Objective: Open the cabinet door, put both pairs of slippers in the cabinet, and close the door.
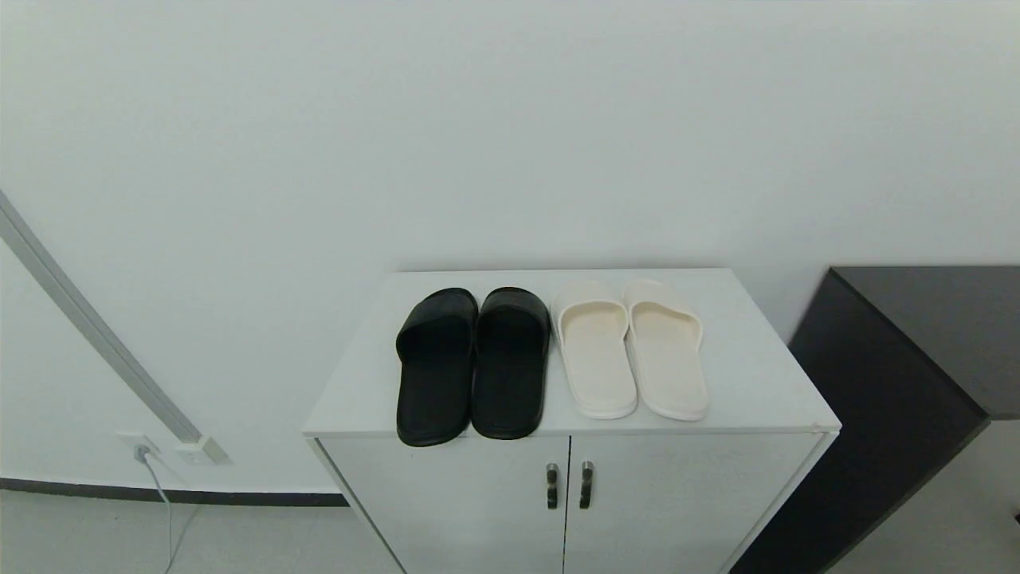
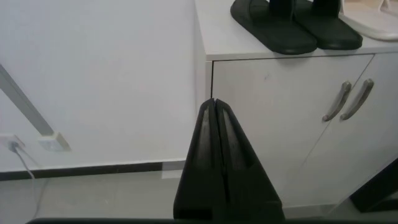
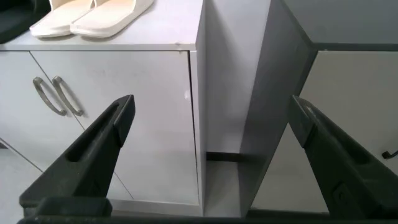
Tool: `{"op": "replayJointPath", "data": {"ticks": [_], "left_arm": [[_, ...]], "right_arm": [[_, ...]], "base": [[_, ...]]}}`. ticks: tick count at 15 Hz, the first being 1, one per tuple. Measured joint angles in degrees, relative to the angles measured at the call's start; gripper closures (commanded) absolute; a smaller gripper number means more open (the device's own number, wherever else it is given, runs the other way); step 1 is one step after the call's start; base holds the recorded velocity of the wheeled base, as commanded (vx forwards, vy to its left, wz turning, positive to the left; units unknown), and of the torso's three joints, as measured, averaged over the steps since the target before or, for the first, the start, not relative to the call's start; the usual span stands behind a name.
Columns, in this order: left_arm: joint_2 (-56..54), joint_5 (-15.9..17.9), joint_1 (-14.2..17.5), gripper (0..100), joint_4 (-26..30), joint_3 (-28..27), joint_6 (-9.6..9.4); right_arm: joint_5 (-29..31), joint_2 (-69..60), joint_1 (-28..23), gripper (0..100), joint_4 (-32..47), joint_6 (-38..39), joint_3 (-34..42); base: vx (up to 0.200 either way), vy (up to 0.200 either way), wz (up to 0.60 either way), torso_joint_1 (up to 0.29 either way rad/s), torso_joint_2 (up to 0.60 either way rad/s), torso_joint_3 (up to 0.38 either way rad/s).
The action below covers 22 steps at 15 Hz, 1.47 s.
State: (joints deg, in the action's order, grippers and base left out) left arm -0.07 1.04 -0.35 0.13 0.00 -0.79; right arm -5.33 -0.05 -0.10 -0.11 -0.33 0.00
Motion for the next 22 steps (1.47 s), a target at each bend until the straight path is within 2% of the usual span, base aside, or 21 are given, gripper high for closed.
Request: {"op": "replayJointPath", "data": {"ticks": [4, 7, 10, 14, 16, 18, 22], "left_arm": [[0.00, -0.06, 0.00, 100, -0.02, 0.00, 0.24], [0.00, -0.09, 0.00, 100, -0.04, 0.00, 0.26], [0.00, -0.06, 0.02, 100, -0.04, 0.00, 0.26], [0.00, -0.06, 0.00, 100, -0.04, 0.00, 0.24], [0.00, -0.09, 0.00, 100, -0.04, 0.00, 0.26], [0.00, -0.06, 0.00, 100, -0.04, 0.00, 0.28], [0.00, -0.06, 0.00, 100, -0.04, 0.00, 0.26]], "right_arm": [[2.32, 0.00, 0.00, 0, -0.57, -0.24, -0.16], [3.50, 2.50, 0.89, 0, 0.95, 1.17, -9.06], [-3.67, 11.04, 2.24, 0, 5.72, 0.15, -14.06], [-9.45, 26.92, 3.68, 0, -2.78, 0.43, -14.80], [-10.22, 36.23, 6.57, 0, -10.73, 3.89, -16.12], [-9.39, 44.31, 11.95, 0, -15.79, 6.73, -19.50], [0.24, 56.22, 23.55, 0, -17.21, 9.61, -27.44]], "base": [[0.000, 0.000, 0.00, 0.000, 0.00, 0.000], [0.000, 0.000, 0.00, 0.000, 0.00, 0.000], [0.000, 0.000, 0.00, 0.000, 0.00, 0.000], [0.000, 0.000, 0.00, 0.000, 0.00, 0.000], [0.000, 0.000, 0.00, 0.000, 0.00, 0.000], [0.000, 0.000, 0.00, 0.000, 0.00, 0.000], [0.000, 0.000, 0.00, 0.000, 0.00, 0.000]]}}
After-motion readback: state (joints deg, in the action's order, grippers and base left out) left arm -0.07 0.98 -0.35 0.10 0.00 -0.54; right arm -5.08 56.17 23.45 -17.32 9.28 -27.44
